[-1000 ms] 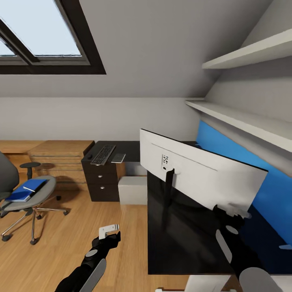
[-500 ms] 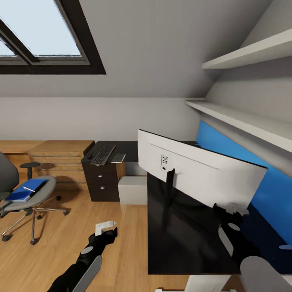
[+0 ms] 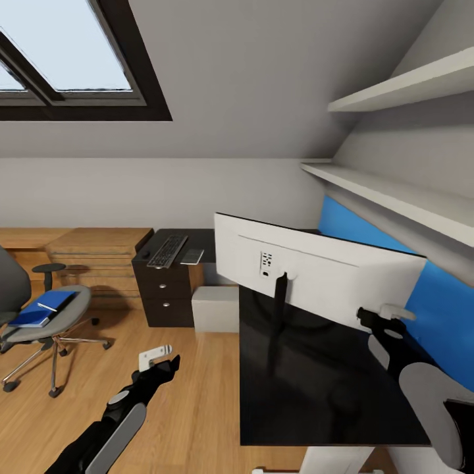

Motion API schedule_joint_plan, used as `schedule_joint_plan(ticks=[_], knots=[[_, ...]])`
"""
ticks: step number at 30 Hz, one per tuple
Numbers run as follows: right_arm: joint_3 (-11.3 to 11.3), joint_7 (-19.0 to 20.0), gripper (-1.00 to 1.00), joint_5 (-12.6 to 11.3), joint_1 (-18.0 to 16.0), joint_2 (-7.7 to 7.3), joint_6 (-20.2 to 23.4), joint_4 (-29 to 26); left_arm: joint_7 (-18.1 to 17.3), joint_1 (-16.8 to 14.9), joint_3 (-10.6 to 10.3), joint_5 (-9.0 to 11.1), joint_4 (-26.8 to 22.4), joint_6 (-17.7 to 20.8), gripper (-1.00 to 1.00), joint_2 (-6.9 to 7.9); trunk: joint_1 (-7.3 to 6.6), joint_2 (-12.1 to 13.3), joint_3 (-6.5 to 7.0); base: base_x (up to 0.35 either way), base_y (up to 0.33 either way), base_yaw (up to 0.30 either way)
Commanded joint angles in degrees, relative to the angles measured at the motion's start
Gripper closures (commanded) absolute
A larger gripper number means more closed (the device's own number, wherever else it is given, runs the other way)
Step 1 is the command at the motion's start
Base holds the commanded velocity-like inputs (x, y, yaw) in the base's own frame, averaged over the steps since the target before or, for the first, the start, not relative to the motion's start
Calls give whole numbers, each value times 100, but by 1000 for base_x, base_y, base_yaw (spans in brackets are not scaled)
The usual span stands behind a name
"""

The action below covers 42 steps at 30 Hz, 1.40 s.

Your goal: In the bedroom, organize the workspace by keeping the computer under the desk, ensuring the monitor is on the desk, placing the keyboard on the desk next to the monitor, placing the mouse on the desk next to the keyboard, moving the folder from the swivel chair onto the desk next to the mouse, stacking the notebook on top of the folder with the pen on top of the notebook, and positioning the swivel chair next to the desk.

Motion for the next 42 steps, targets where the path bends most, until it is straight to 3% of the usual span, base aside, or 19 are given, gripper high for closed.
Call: schedule_joint_plan(ticks=[1,10,20,42], knots=[[12,3,-100,-62,-40,-7,-31,22,50,17,-20,37,-38,14,-100,13,2,-8,-9,0,0,0],[3,66,-100,-86,-98,51,-33,63,77,65,-57,11,-79,36,-100,15,2,-8,-9,71,0,0],[-31,477,-100,-133,-41,130,-110,78,85,66,-109,33,-75,108,-100,0,2,-8,-9,36,0,0],[-29,512,-100,-124,-38,175,-112,93,89,67,-111,45,-41,206,-100,-7,2,-8,-9,0,0,16]])
